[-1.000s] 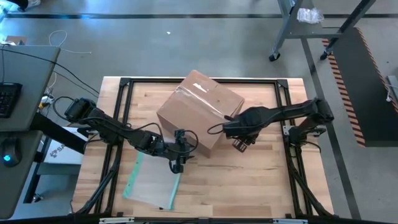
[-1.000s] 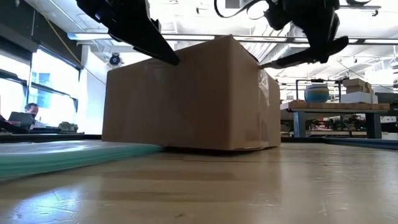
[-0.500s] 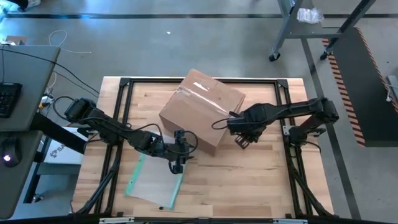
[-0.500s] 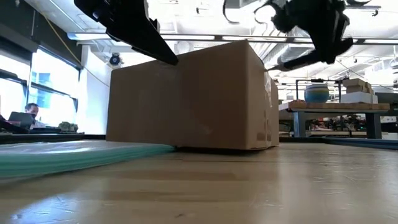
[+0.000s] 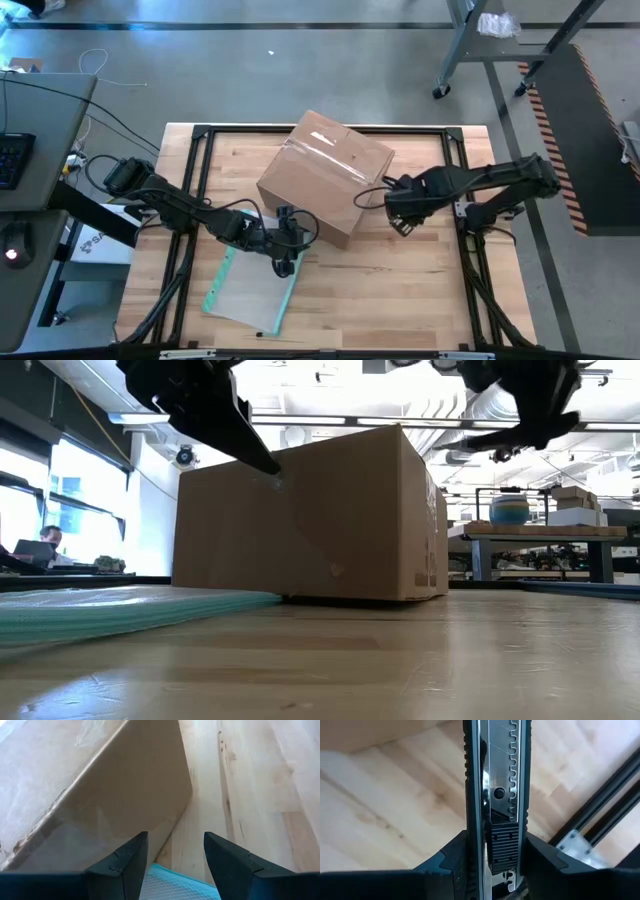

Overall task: Unpack boxes
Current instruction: Open the cardboard box using the black cutter

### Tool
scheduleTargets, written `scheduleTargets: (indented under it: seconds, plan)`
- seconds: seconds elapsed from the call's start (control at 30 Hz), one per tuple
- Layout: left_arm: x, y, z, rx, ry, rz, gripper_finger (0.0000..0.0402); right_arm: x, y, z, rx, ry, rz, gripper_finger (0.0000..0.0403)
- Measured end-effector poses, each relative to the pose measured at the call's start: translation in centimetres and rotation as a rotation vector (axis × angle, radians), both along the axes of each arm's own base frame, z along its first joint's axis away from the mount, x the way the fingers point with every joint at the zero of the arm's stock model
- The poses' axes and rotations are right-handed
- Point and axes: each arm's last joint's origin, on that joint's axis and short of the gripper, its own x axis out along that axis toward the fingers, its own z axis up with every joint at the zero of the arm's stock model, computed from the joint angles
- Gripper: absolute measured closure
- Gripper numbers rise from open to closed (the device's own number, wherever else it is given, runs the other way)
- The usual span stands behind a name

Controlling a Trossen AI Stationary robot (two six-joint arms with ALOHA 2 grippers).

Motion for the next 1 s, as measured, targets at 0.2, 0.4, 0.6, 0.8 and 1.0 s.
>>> scheduleTargets:
  seconds: [0.2,0.4,0.6,0.8,1.0]
  plan:
    - [0.0,0.0,0.0,0.010,0.002,-0.013,0.0225,0.5,-2.1,-1.2,0.006,0.098,0.180,0.0277]
    - [0.0,-0.1,0.0,0.001,0.003,-0.014,0.0225,-0.1,-3.6,-3.1,0.028,0.212,0.284,0.0277]
    - [0.0,-0.1,0.0,-0.003,0.003,-0.018,0.0225,0.0,-4.2,-2.6,0.024,0.208,0.329,0.0277]
    - [0.2,0.4,0.1,0.015,-0.012,0.001,0.0225,0.5,-4.0,-1.7,0.044,0.170,0.384,0.0277]
    - [0.5,1.2,0.2,0.012,-0.014,0.016,0.0225,0.6,-4.0,-1.8,0.025,0.183,0.374,0.0277]
